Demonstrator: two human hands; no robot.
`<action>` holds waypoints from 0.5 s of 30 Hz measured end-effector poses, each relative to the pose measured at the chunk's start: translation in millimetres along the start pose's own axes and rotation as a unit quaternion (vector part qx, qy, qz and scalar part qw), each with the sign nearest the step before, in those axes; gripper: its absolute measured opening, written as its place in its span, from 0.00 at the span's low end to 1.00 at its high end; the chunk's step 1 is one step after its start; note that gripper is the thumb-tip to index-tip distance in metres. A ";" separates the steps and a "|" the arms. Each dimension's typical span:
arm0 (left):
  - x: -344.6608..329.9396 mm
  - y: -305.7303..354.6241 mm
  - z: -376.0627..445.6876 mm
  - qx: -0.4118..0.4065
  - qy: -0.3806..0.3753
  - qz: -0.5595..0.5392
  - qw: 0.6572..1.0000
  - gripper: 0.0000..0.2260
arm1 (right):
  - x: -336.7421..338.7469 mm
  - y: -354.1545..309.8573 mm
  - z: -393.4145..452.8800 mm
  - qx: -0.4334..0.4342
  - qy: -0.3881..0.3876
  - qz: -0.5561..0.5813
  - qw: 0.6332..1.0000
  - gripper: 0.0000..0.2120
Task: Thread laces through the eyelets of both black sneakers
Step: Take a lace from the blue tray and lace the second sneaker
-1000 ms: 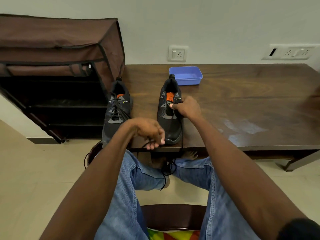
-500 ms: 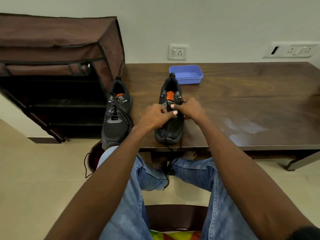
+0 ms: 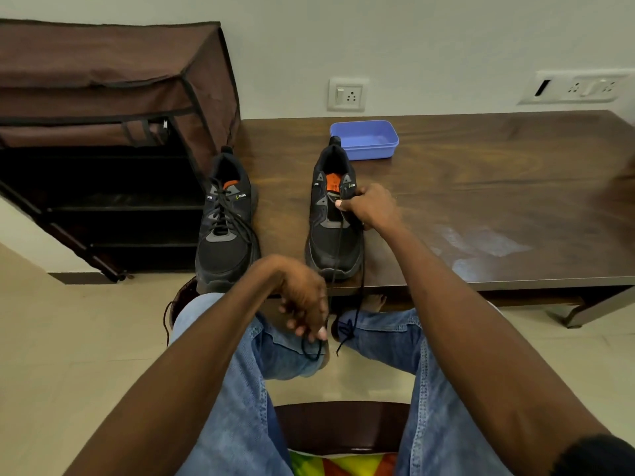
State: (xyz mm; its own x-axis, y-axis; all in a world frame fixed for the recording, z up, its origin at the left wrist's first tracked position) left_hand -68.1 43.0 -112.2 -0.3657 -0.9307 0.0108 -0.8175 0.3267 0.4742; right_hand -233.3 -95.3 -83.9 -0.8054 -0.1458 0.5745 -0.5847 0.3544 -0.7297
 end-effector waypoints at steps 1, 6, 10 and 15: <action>-1.6 -6.3 1.4 0.026 -0.006 -0.002 1.000 0.07 | -0.3 -0.6 -0.7 0.002 -0.002 0.001 1.000 0.13; 66.5 -15.3 -47.4 -0.107 0.352 -0.179 0.912 0.13 | -0.1 0.9 -2.5 0.008 -0.007 0.003 1.000 0.13; 90.3 -6.7 -67.4 -0.103 0.580 -0.162 0.792 0.16 | -0.7 -1.6 -5.0 0.020 -0.007 -0.021 1.000 0.15; 93.0 11.0 -45.6 -0.016 0.548 -0.031 0.836 0.13 | -2.4 -2.2 -6.4 0.022 -0.011 -0.025 0.999 0.13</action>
State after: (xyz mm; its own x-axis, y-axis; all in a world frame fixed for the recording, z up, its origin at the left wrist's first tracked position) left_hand -90.8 -47.4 -65.8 0.3177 -0.5431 0.7772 -0.8011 0.2847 0.5265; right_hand -229.5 -89.9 -81.3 -0.7768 -0.1827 0.6026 -0.6275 0.3047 -0.7165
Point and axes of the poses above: each hand's wrist, its own z-axis towards the middle knuckle, its own x-axis out of the back of the hand, y = z × x, the point moved 8 cm from there along z, towards the middle knuckle, and after that the axes turned 14 degrees about -y, right-handed, at the moved point
